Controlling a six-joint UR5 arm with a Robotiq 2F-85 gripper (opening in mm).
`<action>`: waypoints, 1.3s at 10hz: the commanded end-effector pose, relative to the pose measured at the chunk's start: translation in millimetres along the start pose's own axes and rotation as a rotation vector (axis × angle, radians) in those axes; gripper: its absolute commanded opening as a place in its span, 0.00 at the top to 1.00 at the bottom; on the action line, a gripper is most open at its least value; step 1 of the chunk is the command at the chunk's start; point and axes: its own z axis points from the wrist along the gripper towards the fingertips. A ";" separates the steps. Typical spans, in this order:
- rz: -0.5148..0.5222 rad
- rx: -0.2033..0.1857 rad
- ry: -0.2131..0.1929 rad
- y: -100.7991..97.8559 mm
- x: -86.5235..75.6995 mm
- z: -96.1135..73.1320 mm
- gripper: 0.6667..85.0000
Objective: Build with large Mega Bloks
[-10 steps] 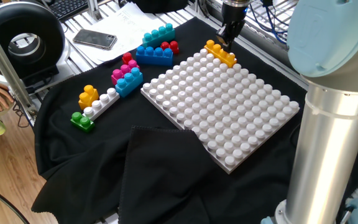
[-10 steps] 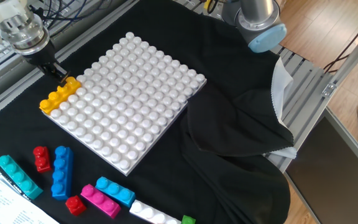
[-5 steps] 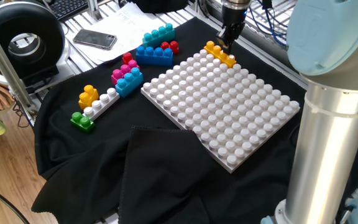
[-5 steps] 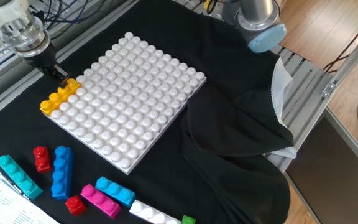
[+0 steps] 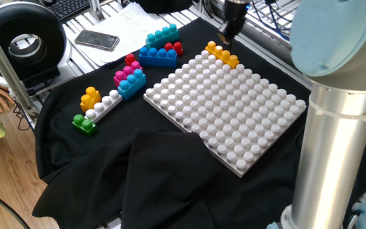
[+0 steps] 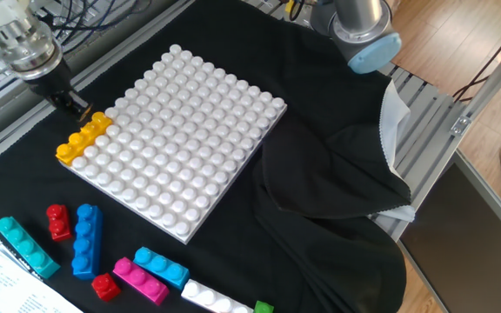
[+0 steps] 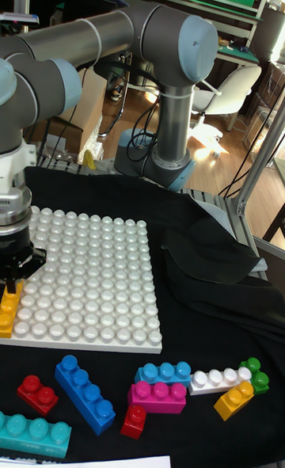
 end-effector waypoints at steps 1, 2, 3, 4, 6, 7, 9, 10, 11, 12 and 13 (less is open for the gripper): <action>-0.187 0.016 -0.101 9.3 -58.8 -2.5 0.11; -0.237 0.021 -0.122 10.7 -77.8 1.0 0.05; -0.242 0.005 -0.134 17.0 -93.7 6.6 0.01; -0.230 0.005 -0.131 20.6 -100.3 13.3 0.00; -0.221 0.033 -0.120 24.5 -102.9 22.3 0.00; -0.243 0.042 -0.118 27.3 -105.7 27.7 0.00; -0.334 0.058 -0.131 34.2 -117.5 40.4 0.00; -0.433 0.076 -0.141 33.5 -126.7 48.0 0.00; -0.490 0.085 -0.138 32.0 -130.5 53.6 0.00; -0.527 0.105 -0.128 27.2 -131.8 57.7 0.00; -0.531 0.107 -0.125 27.2 -131.8 60.2 0.00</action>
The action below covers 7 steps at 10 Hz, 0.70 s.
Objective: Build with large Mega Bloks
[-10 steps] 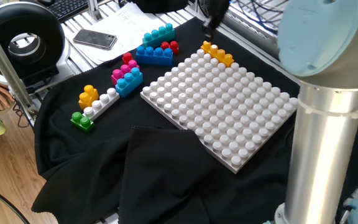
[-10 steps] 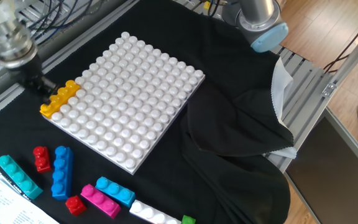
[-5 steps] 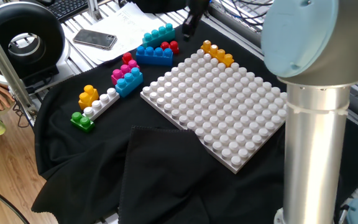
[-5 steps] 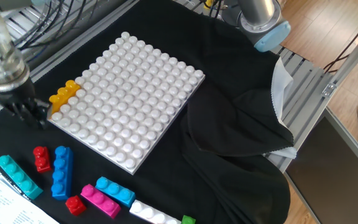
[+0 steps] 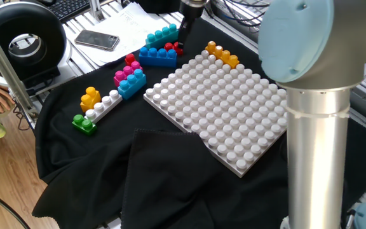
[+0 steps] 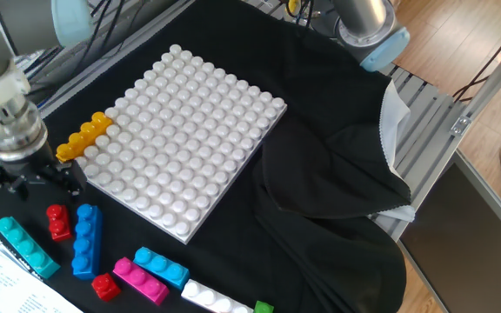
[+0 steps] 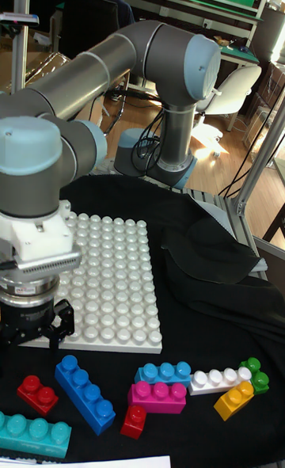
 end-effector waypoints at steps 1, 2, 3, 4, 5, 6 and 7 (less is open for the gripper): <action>-0.085 0.010 0.003 -2.0 -5.6 12.3 0.03; -0.083 0.003 0.009 -1.1 -4.1 13.1 0.09; -0.092 -0.013 0.014 2.4 -3.8 15.4 0.13; -0.100 -0.023 0.032 3.7 0.6 17.5 0.17; -0.109 -0.023 0.044 2.8 2.9 19.9 0.25; -0.102 -0.048 0.037 9.1 0.3 21.7 0.29; -0.104 -0.055 0.031 11.2 -2.8 24.9 0.32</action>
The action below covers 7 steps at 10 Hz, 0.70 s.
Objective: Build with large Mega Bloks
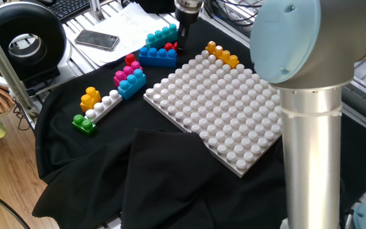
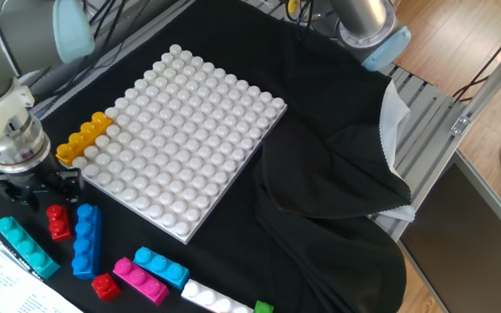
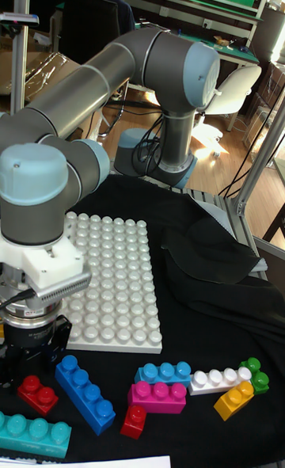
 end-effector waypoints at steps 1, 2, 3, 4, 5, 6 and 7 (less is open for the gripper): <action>-0.005 -0.032 -0.015 7.0 -8.9 11.2 0.35; 0.002 -0.034 -0.026 10.3 -14.9 17.4 0.39; 0.034 -0.030 -0.023 13.9 -18.2 18.6 0.53; 0.060 -0.024 -0.010 16.1 -18.6 13.9 0.64; 0.091 -0.014 0.016 18.3 -14.4 6.0 0.86; 0.118 -0.006 0.040 21.1 -7.4 -6.1 0.94; 0.145 -0.021 0.044 26.3 -3.7 -17.0 0.98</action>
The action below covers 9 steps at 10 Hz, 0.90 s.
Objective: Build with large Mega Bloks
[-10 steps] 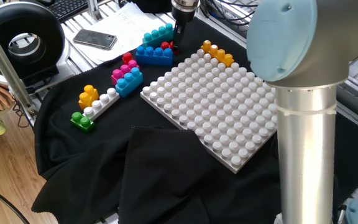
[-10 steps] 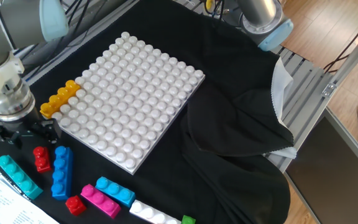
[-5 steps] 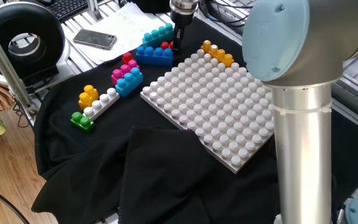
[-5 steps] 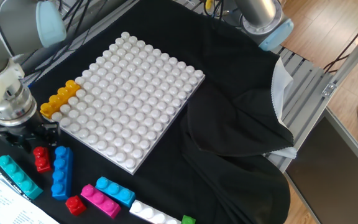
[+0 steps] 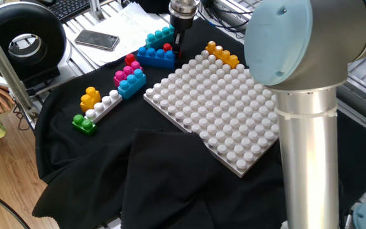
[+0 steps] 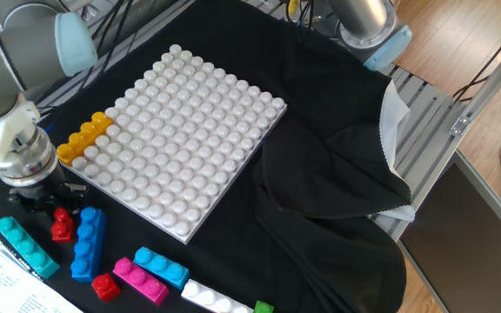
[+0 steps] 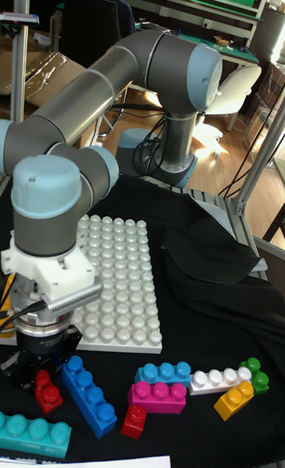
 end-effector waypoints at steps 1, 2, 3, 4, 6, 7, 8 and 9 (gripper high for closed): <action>0.089 -0.025 0.015 12.6 9.0 -28.8 0.99; 0.114 -0.020 0.015 10.8 13.0 -39.9 0.99; 0.158 -0.009 0.009 8.9 16.9 -49.6 0.99; 0.226 0.006 0.023 11.0 27.7 -58.4 0.99; 0.366 0.009 0.045 19.6 42.6 -66.7 0.99; 0.450 0.001 0.047 26.5 47.1 -67.7 1.00; 0.526 -0.011 0.040 34.1 51.2 -65.4 1.00; 0.563 -0.013 0.035 39.0 56.3 -60.8 1.00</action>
